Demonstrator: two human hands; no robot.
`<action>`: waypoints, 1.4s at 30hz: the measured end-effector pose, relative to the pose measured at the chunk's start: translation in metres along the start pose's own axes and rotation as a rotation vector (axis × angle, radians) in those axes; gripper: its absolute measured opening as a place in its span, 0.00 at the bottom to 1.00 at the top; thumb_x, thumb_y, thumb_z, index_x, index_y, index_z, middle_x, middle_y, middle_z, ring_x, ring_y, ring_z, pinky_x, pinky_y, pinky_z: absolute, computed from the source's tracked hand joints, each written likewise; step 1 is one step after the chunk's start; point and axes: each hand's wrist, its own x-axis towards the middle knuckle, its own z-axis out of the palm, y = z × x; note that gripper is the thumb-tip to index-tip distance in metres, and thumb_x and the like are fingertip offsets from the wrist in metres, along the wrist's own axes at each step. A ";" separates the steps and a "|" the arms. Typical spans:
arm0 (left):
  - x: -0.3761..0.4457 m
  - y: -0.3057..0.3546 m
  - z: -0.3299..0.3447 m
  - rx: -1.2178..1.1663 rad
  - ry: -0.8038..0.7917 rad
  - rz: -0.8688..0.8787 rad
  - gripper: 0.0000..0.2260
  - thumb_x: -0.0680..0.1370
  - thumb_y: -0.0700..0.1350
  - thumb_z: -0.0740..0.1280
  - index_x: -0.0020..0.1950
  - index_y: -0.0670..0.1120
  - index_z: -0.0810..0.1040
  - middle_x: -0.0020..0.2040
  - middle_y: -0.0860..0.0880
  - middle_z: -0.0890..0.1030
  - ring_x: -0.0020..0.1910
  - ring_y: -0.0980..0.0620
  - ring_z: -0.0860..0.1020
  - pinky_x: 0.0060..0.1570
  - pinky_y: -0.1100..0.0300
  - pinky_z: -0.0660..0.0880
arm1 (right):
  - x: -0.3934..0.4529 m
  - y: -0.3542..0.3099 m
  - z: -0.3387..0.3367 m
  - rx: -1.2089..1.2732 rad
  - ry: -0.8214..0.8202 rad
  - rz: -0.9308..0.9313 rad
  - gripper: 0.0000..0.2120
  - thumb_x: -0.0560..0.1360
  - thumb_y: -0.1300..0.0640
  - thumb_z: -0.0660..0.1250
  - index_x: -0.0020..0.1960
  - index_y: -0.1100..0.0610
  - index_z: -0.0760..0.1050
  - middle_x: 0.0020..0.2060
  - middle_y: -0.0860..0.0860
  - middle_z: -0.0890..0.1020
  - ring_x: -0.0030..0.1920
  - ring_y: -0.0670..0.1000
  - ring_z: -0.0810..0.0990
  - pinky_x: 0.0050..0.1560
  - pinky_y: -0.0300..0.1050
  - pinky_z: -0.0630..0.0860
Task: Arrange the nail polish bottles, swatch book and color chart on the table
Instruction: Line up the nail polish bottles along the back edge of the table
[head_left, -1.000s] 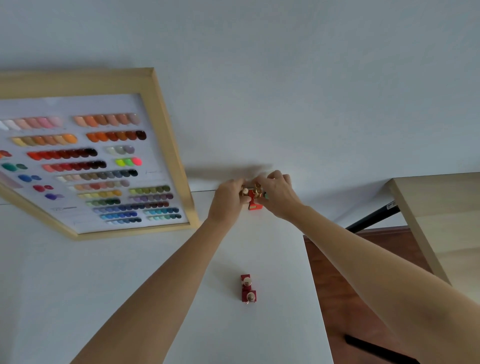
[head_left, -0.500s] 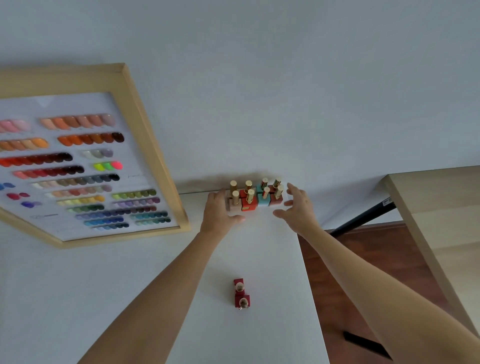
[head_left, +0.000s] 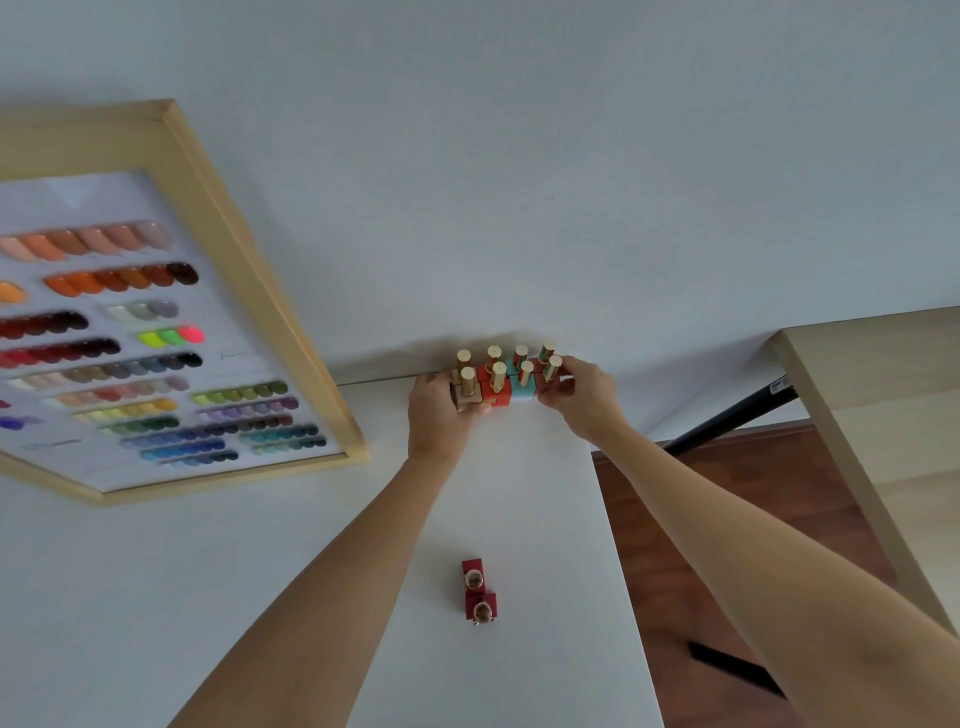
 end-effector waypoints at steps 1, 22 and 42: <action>0.000 0.001 0.001 -0.006 0.004 -0.004 0.19 0.63 0.41 0.79 0.52 0.43 0.82 0.48 0.41 0.80 0.49 0.43 0.79 0.52 0.52 0.77 | 0.001 0.000 0.001 -0.002 0.010 0.001 0.11 0.70 0.62 0.71 0.51 0.56 0.79 0.39 0.48 0.81 0.35 0.47 0.77 0.36 0.33 0.69; 0.007 0.012 0.008 -0.065 0.053 -0.107 0.11 0.66 0.39 0.77 0.46 0.38 0.82 0.43 0.42 0.85 0.44 0.45 0.81 0.44 0.56 0.78 | 0.001 -0.007 0.007 0.010 0.083 0.047 0.11 0.65 0.61 0.76 0.45 0.57 0.77 0.35 0.50 0.79 0.37 0.50 0.76 0.37 0.39 0.68; -0.023 0.008 -0.025 0.105 -0.010 -0.016 0.13 0.72 0.40 0.73 0.53 0.37 0.78 0.51 0.39 0.79 0.51 0.43 0.76 0.48 0.62 0.68 | -0.037 -0.014 -0.001 -0.043 0.073 0.173 0.30 0.73 0.58 0.70 0.71 0.58 0.63 0.67 0.57 0.70 0.68 0.56 0.66 0.66 0.51 0.66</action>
